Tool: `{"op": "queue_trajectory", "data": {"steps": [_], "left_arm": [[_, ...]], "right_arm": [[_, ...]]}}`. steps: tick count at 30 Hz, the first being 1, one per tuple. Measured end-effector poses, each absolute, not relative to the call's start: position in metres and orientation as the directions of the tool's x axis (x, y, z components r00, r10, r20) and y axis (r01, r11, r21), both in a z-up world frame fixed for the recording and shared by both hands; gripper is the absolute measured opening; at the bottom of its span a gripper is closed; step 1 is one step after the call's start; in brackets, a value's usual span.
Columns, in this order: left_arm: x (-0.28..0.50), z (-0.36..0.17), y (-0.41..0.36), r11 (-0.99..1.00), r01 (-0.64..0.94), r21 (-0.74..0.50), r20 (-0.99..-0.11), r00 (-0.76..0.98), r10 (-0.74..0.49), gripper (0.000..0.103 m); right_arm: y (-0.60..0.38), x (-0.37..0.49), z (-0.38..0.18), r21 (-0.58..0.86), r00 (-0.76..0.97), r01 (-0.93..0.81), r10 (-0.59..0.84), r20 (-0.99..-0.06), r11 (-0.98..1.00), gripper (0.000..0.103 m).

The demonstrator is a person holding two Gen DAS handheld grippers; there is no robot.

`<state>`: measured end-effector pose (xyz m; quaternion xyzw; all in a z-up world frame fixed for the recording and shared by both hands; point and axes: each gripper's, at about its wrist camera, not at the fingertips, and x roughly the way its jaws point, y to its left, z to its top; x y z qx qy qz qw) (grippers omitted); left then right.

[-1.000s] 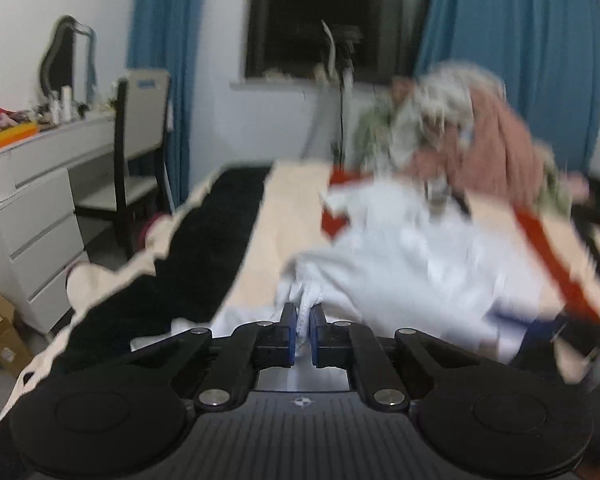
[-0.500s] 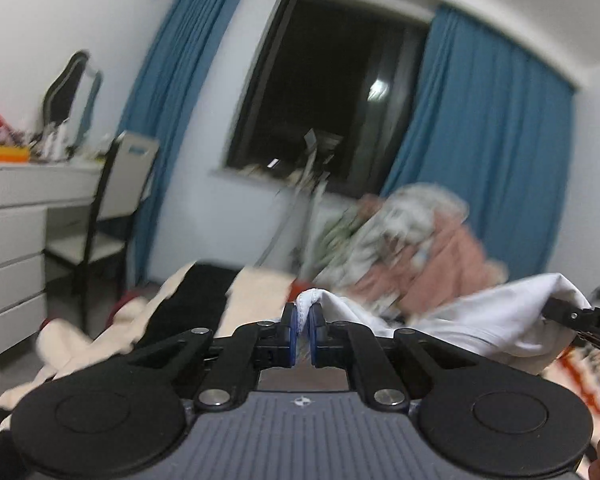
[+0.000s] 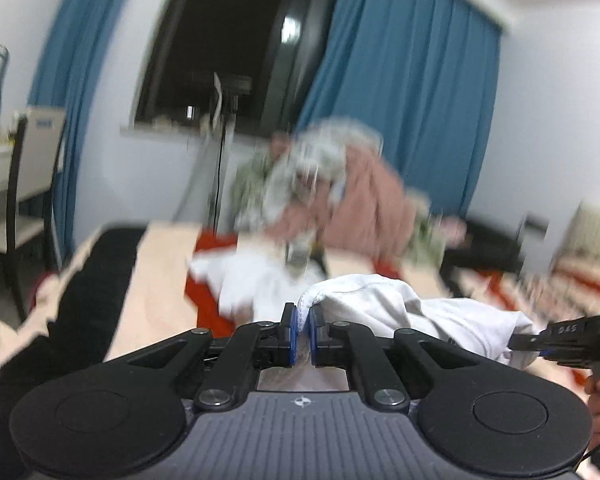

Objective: Fold clothes

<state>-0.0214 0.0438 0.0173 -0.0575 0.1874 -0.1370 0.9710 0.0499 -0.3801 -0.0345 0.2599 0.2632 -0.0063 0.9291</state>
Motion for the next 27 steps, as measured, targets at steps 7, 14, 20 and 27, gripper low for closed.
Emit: {"op": "queue_trajectory", "data": {"steps": [7, 14, 20, 27], "left_arm": [[0.058, -0.011, 0.038, 0.970, 0.221, -0.100, -0.512, 0.825, -0.241, 0.006], [0.102, -0.044, 0.043, 0.970, 0.205, -0.134, -0.527, 0.814, -0.245, 0.007], [0.099, -0.029, 0.053, 0.949, 0.203, -0.241, -0.442, 0.847, -0.293, 0.006], [0.077, -0.005, 0.055, 0.928, 0.272, -0.255, -0.343, 0.872, -0.350, 0.006]], "right_arm": [[-0.394, 0.064, -0.062, 0.534, 0.806, 0.333, 0.059, -0.589, 0.777, 0.071], [-0.347, 0.052, -0.026, 0.259, 0.921, 0.211, -0.102, -0.376, 0.943, 0.070], [-0.263, 0.062, -0.050, 0.130, 0.861, -0.139, 0.185, -0.473, 0.982, 0.059], [-0.242, 0.083, -0.068, 0.094, 0.792, -0.168, 0.191, -0.580, 0.981, 0.022]]}}
